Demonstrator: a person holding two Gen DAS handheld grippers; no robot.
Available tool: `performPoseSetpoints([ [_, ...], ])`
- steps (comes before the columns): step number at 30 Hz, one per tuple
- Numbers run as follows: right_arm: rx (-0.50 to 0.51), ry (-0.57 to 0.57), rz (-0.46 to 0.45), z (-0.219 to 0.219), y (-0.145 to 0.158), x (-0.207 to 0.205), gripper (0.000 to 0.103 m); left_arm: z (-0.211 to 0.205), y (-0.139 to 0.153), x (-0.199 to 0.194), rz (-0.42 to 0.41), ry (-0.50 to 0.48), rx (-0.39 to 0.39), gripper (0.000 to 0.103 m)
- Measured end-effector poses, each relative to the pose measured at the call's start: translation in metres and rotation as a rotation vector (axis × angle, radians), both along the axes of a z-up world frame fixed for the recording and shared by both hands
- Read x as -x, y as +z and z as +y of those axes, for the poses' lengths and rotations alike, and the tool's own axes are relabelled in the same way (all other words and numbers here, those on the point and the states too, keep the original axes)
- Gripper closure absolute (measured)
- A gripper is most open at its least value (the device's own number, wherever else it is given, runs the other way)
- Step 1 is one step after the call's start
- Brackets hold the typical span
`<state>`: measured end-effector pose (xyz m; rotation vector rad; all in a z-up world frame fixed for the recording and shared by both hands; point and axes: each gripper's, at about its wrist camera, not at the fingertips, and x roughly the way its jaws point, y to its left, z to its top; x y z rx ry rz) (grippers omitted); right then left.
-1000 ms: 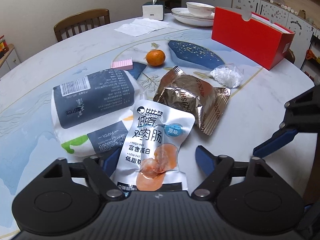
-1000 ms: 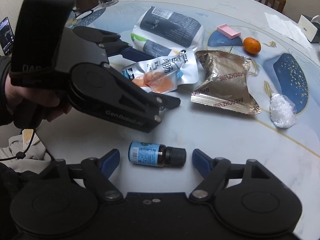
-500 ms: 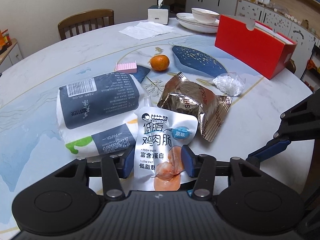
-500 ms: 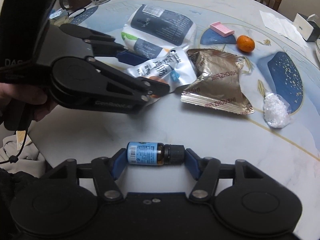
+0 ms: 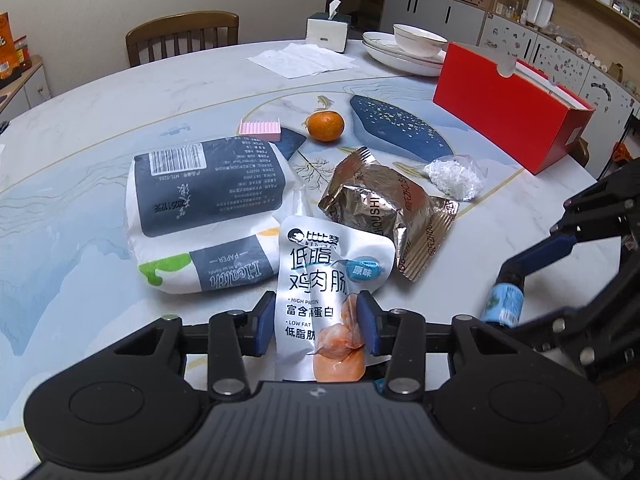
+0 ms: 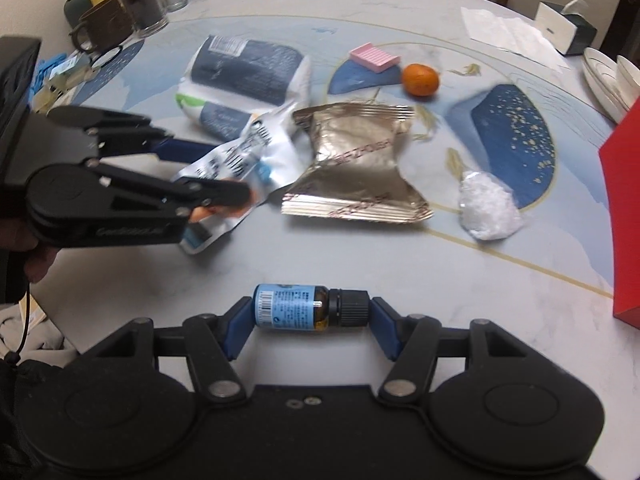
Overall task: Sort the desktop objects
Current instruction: 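Grasp the white sausage pouch with the left tool while the right tool holds the bottle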
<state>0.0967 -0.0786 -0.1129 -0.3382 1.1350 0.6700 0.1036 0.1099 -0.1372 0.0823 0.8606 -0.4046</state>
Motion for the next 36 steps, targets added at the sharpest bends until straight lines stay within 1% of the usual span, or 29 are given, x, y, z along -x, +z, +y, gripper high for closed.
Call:
performPoseSetpoints([
  [11, -0.012, -0.037, -0.02, -0.012, 0.007, -0.01, 0.042, 0.005, 0.004, 0.017, 0.016, 0.029, 0.026, 0.066],
  [17, -0.022, -0.057, -0.037, -0.023, 0.013, -0.011, 0.042, 0.006, 0.008, 0.025, 0.022, 0.039, 0.042, 0.069],
  [28, -0.041, -0.1, -0.05, -0.051, 0.018, -0.02, 0.042, -0.007, 0.009, 0.029, 0.037, 0.051, 0.032, 0.07],
  [33, -0.054, -0.099, -0.059, -0.061, 0.022, -0.024, 0.042, -0.012, 0.013, 0.03, 0.047, 0.056, 0.045, 0.074],
  [36, -0.058, -0.1, -0.064, -0.068, 0.027, -0.027, 0.042, -0.014, 0.019, 0.032, 0.049, 0.061, 0.058, 0.079],
])
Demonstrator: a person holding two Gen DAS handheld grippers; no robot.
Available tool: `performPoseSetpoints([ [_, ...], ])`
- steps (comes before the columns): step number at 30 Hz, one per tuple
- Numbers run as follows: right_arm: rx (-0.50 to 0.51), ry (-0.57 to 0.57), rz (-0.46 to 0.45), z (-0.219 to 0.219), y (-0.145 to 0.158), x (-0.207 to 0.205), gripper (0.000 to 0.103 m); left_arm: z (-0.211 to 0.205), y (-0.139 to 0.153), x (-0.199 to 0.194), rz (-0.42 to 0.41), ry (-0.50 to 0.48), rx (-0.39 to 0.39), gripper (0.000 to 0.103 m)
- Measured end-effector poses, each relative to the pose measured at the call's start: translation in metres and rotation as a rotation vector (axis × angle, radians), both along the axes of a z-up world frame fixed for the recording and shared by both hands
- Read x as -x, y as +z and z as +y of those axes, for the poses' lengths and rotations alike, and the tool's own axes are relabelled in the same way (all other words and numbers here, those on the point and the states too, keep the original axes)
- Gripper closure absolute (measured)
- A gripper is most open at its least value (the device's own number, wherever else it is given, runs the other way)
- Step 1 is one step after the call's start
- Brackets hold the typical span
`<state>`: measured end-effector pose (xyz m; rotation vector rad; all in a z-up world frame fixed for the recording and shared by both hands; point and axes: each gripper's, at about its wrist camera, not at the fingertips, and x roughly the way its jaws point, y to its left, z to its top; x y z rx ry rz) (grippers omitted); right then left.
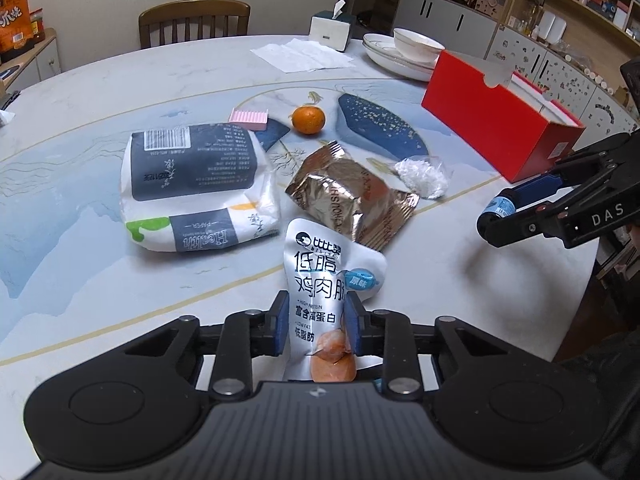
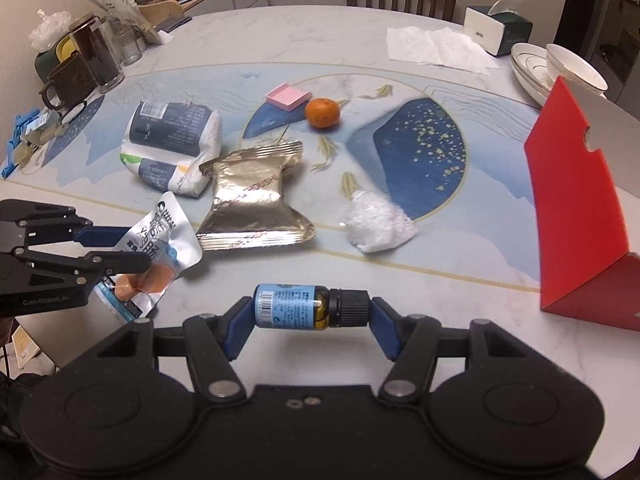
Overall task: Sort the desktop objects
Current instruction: 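Grasp the white sausage pouch with the left tool while the right tool holds the bottle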
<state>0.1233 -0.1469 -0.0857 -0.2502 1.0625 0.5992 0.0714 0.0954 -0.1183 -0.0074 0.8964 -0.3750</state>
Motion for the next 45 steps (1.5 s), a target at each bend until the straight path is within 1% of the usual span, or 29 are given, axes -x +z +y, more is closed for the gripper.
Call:
performPoseSetpoints([
  [3, -0.006, 0.001, -0.009, -0.008, 0.006, -0.003, 0.042, -0.003, 0.007, 0.001, -0.007, 0.005, 0.021, 0.087],
  [6, -0.007, -0.001, -0.013, -0.016, 0.008, -0.008, 0.042, -0.008, 0.007, -0.003, -0.007, 0.012, 0.009, 0.087],
  [12, -0.002, 0.003, -0.01, -0.029, 0.007, -0.015, 0.042, -0.011, 0.004, -0.009, 0.003, 0.044, 0.015, 0.087],
  [17, -0.007, 0.009, -0.007, -0.035, 0.006, -0.016, 0.041, -0.011, 0.003, -0.015, 0.003, 0.043, 0.018, 0.085],
  [19, -0.006, 0.009, -0.004, -0.036, 0.005, -0.016, 0.041, -0.011, 0.001, -0.018, 0.012, 0.035, 0.011, 0.08],
  [20, -0.006, 0.009, -0.002, -0.037, 0.005, -0.016, 0.041, -0.012, -0.001, -0.019, 0.014, 0.036, -0.002, 0.076],
  [21, -0.006, 0.008, 0.0, -0.038, 0.004, -0.015, 0.041, -0.012, -0.003, -0.021, 0.018, 0.035, -0.021, 0.07],
  [24, -0.003, -0.001, 0.007, -0.042, 0.002, -0.014, 0.041, -0.011, -0.01, -0.022, 0.027, 0.025, -0.057, 0.049],
  [26, 0.001, -0.009, 0.011, -0.044, 0.001, -0.013, 0.041, -0.011, -0.014, -0.023, 0.031, 0.017, -0.074, 0.044],
  [29, 0.007, -0.024, 0.013, -0.048, 0.001, -0.012, 0.041, -0.015, -0.017, -0.022, 0.038, -0.003, -0.091, 0.042],
  [31, 0.009, -0.027, 0.013, -0.049, 0.001, -0.012, 0.041, -0.018, -0.016, -0.019, 0.028, -0.033, -0.091, 0.032],
  [32, 0.01, -0.028, 0.013, -0.049, 0.001, -0.012, 0.041, -0.021, -0.016, -0.018, 0.023, -0.049, -0.092, 0.03],
  [33, 0.011, -0.029, 0.014, -0.049, 0.001, -0.011, 0.041, -0.023, -0.016, -0.018, 0.019, -0.061, -0.104, 0.024],
  [35, 0.011, -0.033, 0.019, -0.049, -0.001, -0.011, 0.041, -0.028, -0.018, -0.021, 0.029, -0.059, -0.132, 0.023],
  [37, 0.012, -0.035, 0.022, -0.049, -0.001, -0.01, 0.041, -0.029, -0.021, -0.026, 0.051, -0.034, -0.136, 0.022],
  [42, 0.011, -0.033, 0.023, -0.047, -0.002, -0.01, 0.041, -0.037, -0.022, -0.031, 0.056, 0.023, -0.138, 0.022],
  [45, 0.01, -0.029, 0.023, -0.045, -0.003, -0.011, 0.041, -0.043, -0.022, -0.033, 0.059, 0.035, -0.168, 0.022],
])
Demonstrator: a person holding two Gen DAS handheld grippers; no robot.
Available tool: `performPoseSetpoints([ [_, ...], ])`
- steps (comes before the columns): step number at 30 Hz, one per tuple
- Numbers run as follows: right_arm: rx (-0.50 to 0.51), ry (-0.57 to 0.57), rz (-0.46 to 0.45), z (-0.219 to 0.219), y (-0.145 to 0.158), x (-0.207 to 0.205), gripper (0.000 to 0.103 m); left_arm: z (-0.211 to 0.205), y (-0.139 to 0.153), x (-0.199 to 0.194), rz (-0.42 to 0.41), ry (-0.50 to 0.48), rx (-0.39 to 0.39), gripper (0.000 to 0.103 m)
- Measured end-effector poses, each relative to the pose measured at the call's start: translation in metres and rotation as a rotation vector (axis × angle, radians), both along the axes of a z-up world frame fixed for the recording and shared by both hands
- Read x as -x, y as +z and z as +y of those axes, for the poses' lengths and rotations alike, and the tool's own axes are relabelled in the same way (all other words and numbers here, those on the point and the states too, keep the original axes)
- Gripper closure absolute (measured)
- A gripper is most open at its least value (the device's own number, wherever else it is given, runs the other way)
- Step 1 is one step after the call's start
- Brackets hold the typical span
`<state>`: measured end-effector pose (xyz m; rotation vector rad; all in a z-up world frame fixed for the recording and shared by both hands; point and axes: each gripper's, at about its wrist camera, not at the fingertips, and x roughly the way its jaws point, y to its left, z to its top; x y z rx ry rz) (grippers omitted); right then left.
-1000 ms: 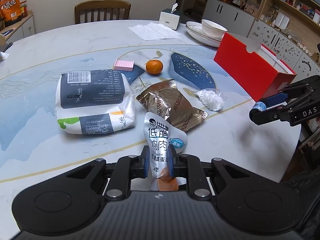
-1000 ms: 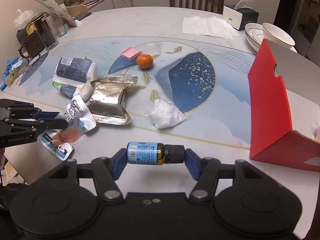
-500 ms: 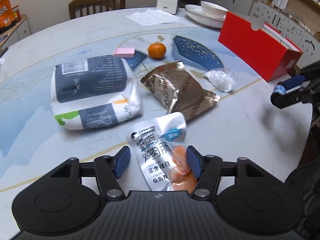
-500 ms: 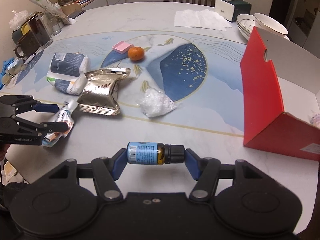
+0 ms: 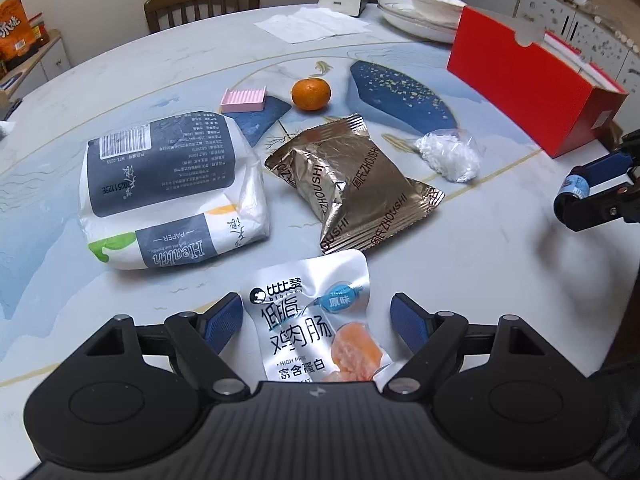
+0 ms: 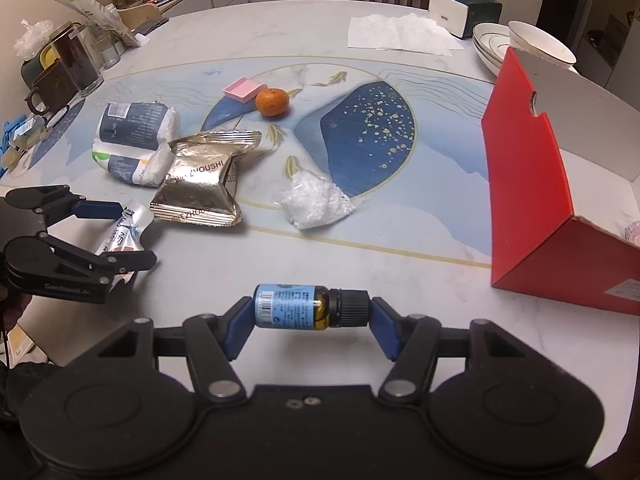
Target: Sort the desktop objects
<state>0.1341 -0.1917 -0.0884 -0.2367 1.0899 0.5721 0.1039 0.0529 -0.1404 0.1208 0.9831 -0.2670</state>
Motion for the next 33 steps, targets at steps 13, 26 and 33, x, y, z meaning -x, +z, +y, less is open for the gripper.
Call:
performPoseSetpoints([
  [13, -0.006, 0.017, -0.003, 0.001, 0.002, -0.007, 0.041, 0.003, 0.008, 0.003, -0.043, 0.014, 0.007, 0.057],
  [26, -0.022, 0.037, -0.009, -0.007, 0.006, -0.019, 0.041, 0.006, 0.017, 0.009, -0.04, 0.059, 0.055, 0.06],
  [33, -0.04, 0.044, -0.029, -0.018, 0.019, -0.023, 0.041, -0.004, 0.034, 0.011, -0.061, 0.054, 0.089, 0.06],
])
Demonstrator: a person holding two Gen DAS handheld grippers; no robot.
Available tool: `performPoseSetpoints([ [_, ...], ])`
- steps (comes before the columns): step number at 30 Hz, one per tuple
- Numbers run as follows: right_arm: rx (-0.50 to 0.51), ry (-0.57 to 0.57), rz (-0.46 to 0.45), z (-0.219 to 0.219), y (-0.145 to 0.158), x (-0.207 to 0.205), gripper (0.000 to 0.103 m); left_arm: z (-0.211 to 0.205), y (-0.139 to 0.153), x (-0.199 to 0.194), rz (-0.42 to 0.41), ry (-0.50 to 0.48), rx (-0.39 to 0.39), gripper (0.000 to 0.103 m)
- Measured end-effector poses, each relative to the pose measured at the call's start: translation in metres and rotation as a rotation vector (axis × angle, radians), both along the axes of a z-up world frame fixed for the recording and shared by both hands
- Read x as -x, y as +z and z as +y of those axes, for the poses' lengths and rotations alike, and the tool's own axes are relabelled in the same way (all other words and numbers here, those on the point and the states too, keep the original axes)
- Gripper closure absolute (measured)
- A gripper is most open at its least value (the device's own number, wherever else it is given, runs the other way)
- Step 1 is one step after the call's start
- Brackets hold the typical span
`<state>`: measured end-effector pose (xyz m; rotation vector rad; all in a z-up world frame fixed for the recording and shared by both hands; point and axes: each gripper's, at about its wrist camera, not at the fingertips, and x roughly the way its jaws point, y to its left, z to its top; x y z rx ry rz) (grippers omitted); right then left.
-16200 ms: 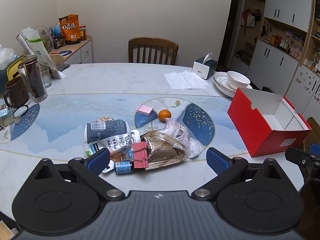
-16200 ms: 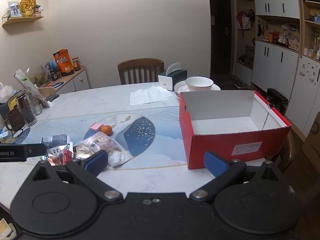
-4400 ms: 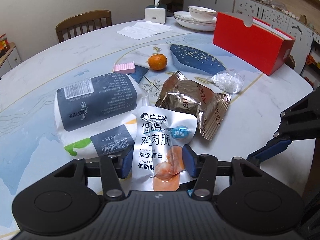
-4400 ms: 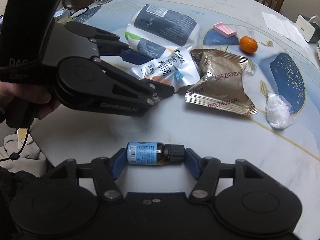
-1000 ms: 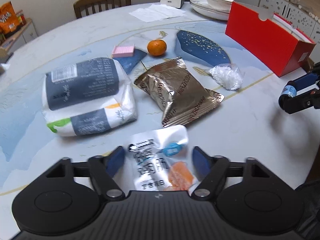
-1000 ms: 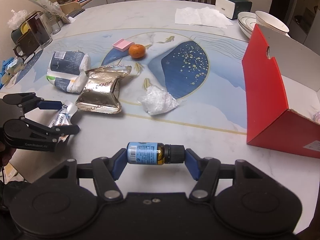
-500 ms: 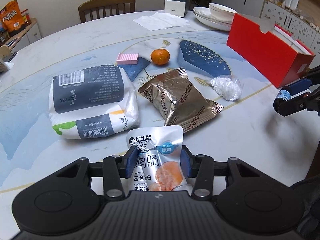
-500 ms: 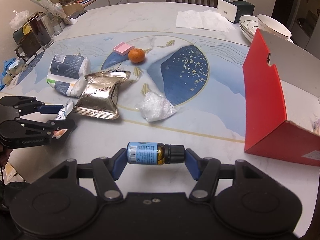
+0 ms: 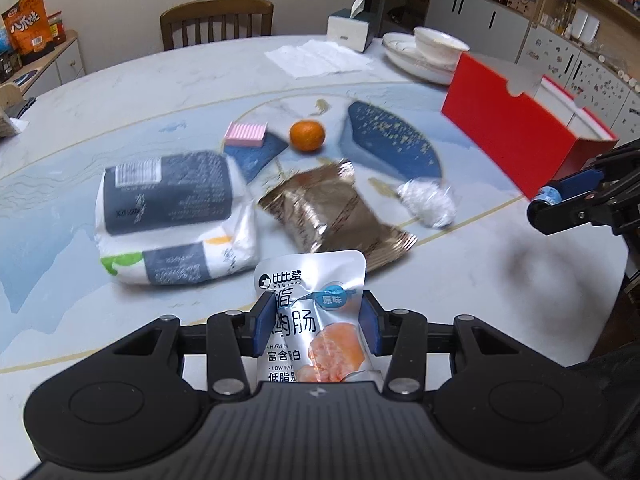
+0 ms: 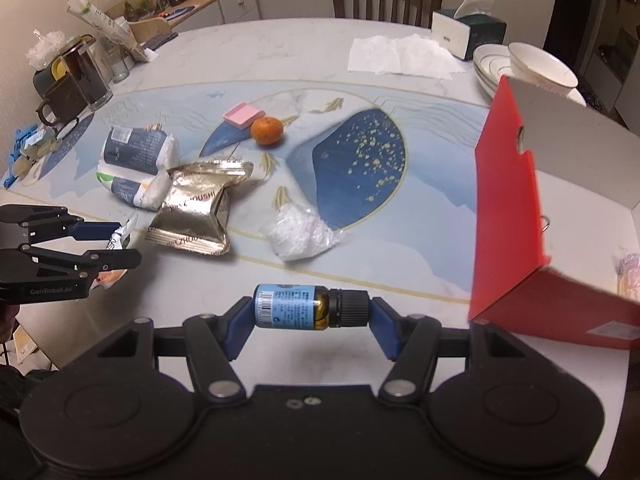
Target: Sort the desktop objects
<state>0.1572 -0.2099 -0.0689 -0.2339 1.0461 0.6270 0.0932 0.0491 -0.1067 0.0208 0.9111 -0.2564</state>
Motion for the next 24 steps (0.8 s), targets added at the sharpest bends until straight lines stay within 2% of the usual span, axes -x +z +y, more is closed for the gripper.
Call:
performPoseSetpoints([
  [14, -0.041, -0.007, -0.127, -0.054, 0.047, -0.033, 0.042, -0.065, 0.048, -0.026, -0.087, -0.063, 0.03, 0.06],
  [24, -0.022, -0.067, -0.178, -0.117, 0.051, -0.068, 0.041, -0.141, 0.071, -0.063, -0.139, -0.166, 0.008, 0.06],
])
